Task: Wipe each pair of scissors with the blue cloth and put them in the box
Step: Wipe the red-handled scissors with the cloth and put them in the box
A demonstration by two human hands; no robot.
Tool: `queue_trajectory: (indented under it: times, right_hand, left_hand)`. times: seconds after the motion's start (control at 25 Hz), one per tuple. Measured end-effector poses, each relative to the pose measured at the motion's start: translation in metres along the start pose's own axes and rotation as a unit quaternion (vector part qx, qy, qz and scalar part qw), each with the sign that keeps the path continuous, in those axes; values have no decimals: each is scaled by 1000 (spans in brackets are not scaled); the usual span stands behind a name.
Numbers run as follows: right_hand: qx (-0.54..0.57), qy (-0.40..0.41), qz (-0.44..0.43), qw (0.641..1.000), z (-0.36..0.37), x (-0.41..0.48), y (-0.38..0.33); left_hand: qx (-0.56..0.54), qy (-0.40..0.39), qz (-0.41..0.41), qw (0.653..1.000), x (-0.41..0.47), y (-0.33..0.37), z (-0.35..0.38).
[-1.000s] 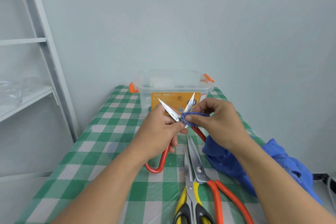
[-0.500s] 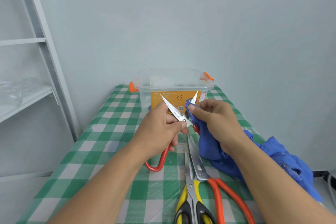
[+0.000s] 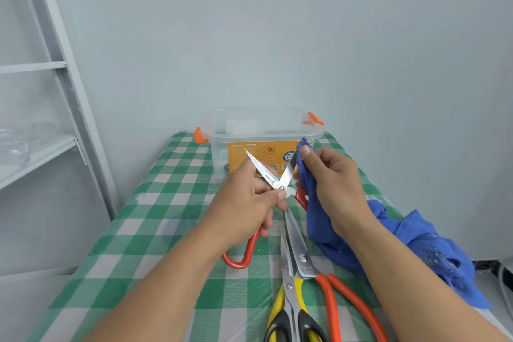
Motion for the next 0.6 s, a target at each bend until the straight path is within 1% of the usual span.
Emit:
queue_trajectory:
  times: [0.12, 0.16, 0.24, 0.44, 0.52, 0.6]
  right_hand:
    - [62, 46, 0, 997, -14, 1, -3]
    - [74, 51, 2, 996, -18, 2, -2]
    - [81, 34, 5, 996, -18, 2, -1]
    - [-34, -34, -11, 999, -5, 1, -2]
    - [-44, -38, -3, 998, -1, 5, -1]
    - [-21, -31, 17, 999, -1, 9, 0]
  left_hand:
    - [-3, 4, -7, 1000, 2, -2, -3]
    - [-1, 4, -8, 1000, 2, -2, -3]
    - [-3, 4, -8, 1000, 2, -3, -3]
    - [-9, 2, -2, 1000, 2, -3, -2]
    - [-10, -1, -2, 1000, 2, -4, -2]
    - [-5, -4, 3, 1000, 1, -3, -2]
Point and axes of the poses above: each hand's wrist, its own x-axis towards the middle knuckle, its own z-axis out of the palm, y = z × x, the point moved 9 cm from there along x, towards the middle knuckle, and after that the axes turned 8 degrees about -z, right-handed, at the moved point
